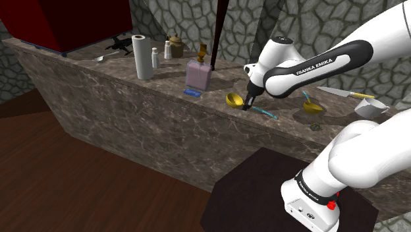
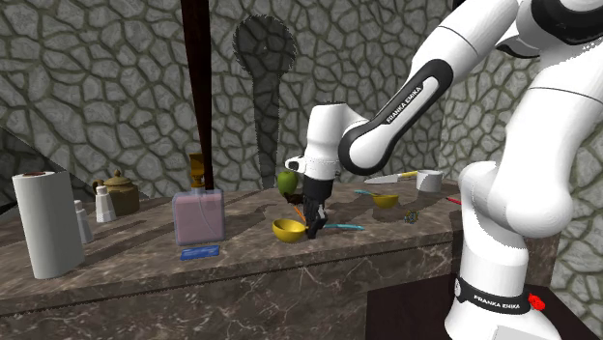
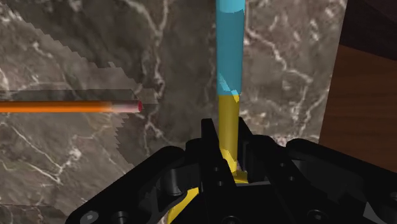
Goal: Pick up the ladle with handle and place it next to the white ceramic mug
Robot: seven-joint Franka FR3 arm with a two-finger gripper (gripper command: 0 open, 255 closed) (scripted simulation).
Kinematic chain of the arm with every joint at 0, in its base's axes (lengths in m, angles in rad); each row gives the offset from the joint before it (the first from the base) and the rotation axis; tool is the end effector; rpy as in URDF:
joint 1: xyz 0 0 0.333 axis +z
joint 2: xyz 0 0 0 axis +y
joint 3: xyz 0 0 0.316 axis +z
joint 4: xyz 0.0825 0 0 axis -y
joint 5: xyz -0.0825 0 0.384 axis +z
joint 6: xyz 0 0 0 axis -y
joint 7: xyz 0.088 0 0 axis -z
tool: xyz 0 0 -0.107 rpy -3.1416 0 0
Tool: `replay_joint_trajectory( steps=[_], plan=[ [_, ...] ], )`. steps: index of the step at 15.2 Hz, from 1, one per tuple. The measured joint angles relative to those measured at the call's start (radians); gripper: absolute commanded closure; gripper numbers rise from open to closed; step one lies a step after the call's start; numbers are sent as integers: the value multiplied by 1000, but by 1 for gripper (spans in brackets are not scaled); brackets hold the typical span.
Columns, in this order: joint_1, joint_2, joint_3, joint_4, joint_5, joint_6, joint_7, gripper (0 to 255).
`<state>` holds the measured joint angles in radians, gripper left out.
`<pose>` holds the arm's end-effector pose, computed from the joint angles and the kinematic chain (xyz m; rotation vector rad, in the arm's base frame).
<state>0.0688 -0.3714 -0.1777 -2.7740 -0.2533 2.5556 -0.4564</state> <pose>0.3833 -0.0338 0.3347 2.8912 0.8240 0.1840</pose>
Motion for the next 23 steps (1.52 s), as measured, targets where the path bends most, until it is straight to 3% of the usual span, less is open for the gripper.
replay_joint_trajectory(
  steps=[23],
  plan=[
    [20,-200,23,174,49,-373,-42,255]
  ],
)
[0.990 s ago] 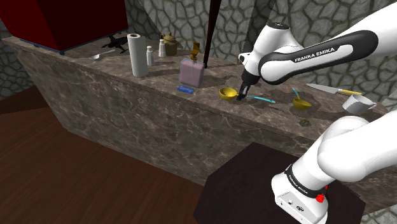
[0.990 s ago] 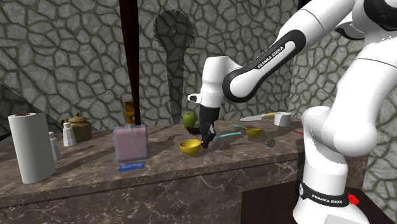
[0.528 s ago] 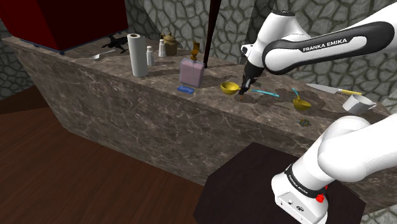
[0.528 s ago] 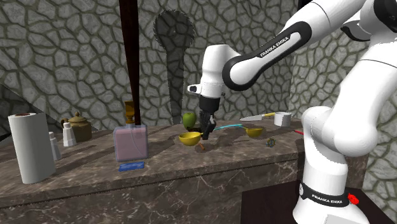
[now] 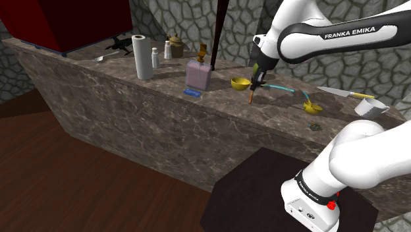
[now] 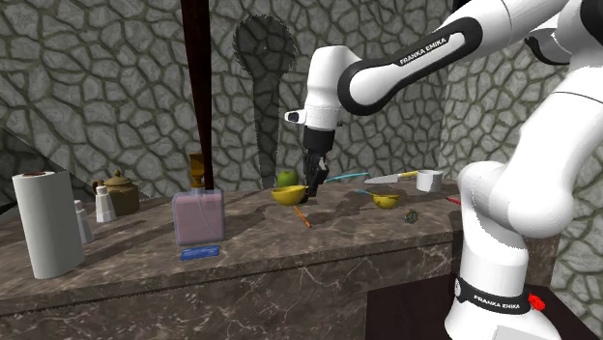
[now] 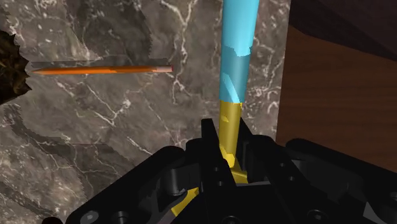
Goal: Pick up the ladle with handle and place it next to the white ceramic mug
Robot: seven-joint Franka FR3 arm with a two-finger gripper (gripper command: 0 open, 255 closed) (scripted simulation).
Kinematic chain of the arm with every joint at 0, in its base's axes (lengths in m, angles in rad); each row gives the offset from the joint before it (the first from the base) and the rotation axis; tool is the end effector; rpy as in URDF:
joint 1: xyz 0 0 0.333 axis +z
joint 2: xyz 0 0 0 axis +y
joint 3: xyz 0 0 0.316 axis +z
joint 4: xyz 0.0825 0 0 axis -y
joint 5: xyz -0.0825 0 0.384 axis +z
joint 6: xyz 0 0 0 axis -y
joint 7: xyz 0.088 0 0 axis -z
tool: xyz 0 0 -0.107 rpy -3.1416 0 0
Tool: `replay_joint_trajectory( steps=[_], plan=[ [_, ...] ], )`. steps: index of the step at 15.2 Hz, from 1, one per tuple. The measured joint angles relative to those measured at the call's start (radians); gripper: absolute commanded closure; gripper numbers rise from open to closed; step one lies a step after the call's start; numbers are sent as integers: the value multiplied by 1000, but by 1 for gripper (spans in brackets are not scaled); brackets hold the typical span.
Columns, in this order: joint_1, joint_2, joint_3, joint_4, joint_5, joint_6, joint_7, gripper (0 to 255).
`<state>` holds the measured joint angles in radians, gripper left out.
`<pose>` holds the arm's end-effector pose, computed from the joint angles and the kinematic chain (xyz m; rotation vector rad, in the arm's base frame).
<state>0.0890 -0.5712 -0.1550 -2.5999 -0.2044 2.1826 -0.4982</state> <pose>0.3828 -0.0336 0.4530 2.8914 0.8239 0.1836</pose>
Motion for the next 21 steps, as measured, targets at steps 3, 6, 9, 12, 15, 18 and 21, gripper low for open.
replay_joint_trajectory(
  steps=[3,6,9,12,15,18,21],
  plan=[
    [2,-11,2,35,5,-46,-6,255],
    [-2,-40,0,44,4,-82,-17,255],
    [-34,-110,-41,11,-20,-112,-70,255],
    [-70,-203,-77,-38,-49,-149,-121,255],
    [-114,-274,-128,-72,-87,-177,-186,255],
    [-167,-349,-185,-108,-132,-207,-258,255],
    [-221,-419,-242,-125,-177,-249,-335,255]
  ],
)
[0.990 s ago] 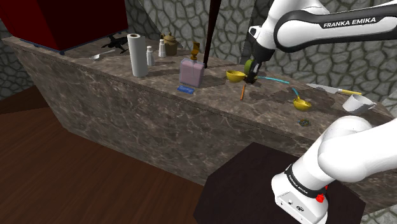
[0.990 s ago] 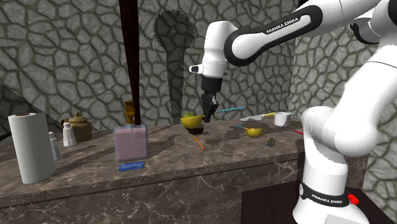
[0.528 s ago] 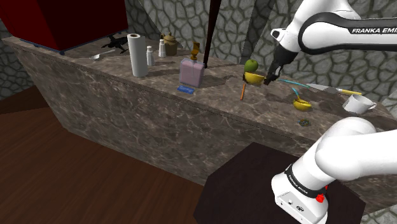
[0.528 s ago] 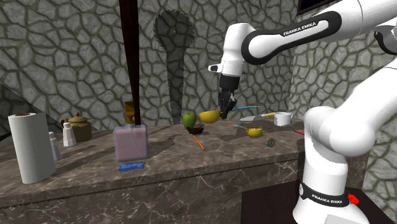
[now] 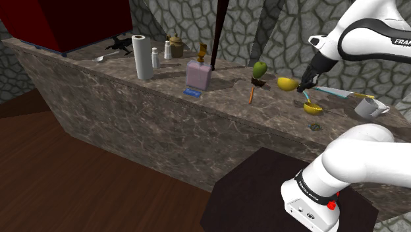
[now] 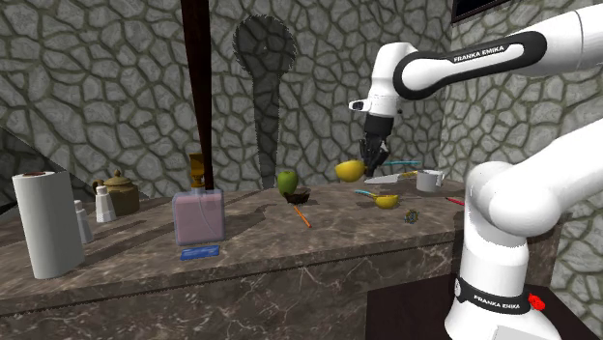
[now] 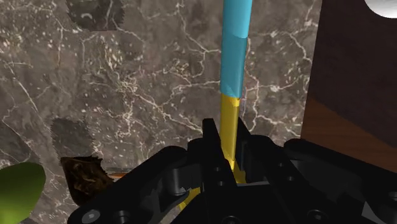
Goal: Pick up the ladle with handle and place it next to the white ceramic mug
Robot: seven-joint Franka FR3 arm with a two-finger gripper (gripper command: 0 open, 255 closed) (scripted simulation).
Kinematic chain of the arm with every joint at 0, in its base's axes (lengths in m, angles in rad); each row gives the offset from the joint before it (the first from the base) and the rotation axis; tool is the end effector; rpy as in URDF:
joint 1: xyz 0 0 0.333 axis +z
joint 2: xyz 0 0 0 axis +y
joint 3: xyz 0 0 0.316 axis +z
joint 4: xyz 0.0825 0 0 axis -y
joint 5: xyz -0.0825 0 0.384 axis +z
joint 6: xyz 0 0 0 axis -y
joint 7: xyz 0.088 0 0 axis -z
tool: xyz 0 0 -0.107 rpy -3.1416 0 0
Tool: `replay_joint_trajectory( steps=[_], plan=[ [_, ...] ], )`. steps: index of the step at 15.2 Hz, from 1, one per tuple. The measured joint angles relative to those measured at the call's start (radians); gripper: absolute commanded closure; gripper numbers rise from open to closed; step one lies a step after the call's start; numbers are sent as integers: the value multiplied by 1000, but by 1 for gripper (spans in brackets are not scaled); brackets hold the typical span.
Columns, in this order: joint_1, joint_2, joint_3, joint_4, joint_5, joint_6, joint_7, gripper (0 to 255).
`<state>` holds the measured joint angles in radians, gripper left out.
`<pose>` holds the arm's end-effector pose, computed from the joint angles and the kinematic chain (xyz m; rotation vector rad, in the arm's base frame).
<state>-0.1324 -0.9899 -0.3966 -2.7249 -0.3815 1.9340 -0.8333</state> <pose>0.2424 -0.1744 0.4834 2.8919 0.8217 0.1837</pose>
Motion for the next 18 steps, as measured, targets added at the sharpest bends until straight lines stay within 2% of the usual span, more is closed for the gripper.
replay_joint_trajectory(
  steps=[5,9,14,18],
  plan=[
    [-86,-76,-100,-5,-77,-51,-128,255],
    [-137,-90,-193,30,-139,-77,-234,255],
    [-189,-100,-303,97,-208,-116,-368,255],
    [-202,-76,-403,167,-262,-122,-469,255]
  ],
)
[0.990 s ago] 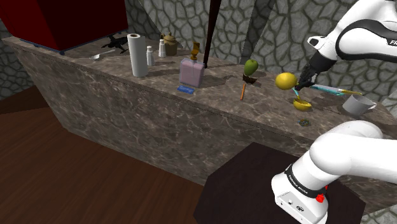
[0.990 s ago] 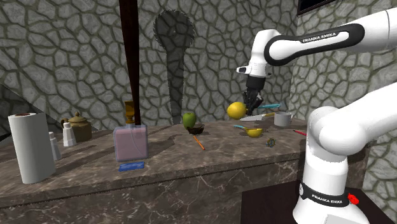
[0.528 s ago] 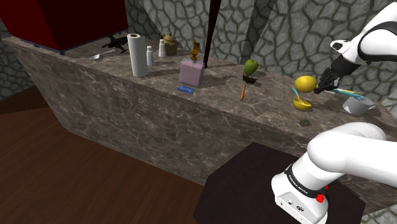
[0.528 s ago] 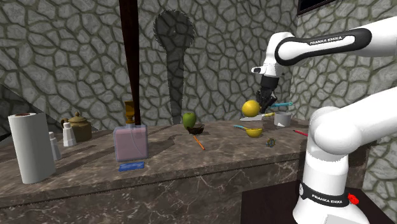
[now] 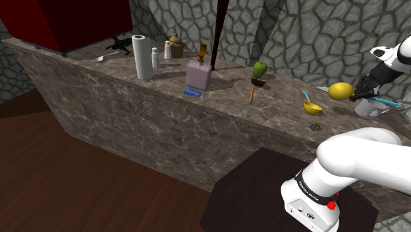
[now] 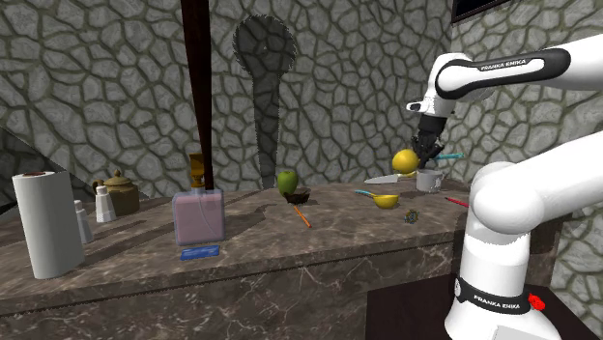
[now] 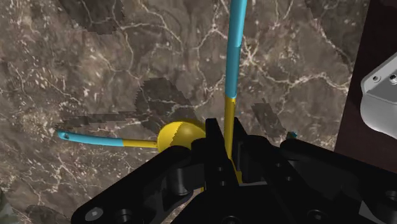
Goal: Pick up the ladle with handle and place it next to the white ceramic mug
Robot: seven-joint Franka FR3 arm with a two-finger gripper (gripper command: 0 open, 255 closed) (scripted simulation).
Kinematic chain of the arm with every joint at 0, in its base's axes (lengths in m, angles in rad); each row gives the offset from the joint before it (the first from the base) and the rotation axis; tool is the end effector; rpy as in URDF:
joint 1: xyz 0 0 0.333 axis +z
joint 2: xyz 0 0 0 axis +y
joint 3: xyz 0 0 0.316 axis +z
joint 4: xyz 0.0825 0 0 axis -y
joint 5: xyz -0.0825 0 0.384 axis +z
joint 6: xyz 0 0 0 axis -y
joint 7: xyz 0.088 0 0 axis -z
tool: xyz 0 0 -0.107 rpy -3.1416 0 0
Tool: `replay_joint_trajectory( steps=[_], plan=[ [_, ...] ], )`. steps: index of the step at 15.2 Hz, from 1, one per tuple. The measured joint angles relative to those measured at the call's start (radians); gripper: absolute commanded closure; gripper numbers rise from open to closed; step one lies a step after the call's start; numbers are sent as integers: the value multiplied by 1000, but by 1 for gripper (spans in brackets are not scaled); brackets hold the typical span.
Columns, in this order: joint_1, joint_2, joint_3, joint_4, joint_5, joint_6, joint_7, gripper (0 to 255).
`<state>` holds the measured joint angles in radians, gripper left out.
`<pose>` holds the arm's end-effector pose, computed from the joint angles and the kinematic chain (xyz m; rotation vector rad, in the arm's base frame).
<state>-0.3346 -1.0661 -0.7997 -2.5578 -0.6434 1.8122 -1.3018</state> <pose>0.0757 -0.3431 0.4842 2.8920 0.8224 0.1841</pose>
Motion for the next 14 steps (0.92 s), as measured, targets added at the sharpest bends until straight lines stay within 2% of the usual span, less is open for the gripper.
replay_joint_trajectory(
  steps=[4,10,14],
  plan=[
    [-1,23,-98,79,-46,-6,-99,255],
    [40,68,-226,236,-83,-29,-234,255],
    [109,108,-338,366,-104,-32,-322,255]
  ],
)
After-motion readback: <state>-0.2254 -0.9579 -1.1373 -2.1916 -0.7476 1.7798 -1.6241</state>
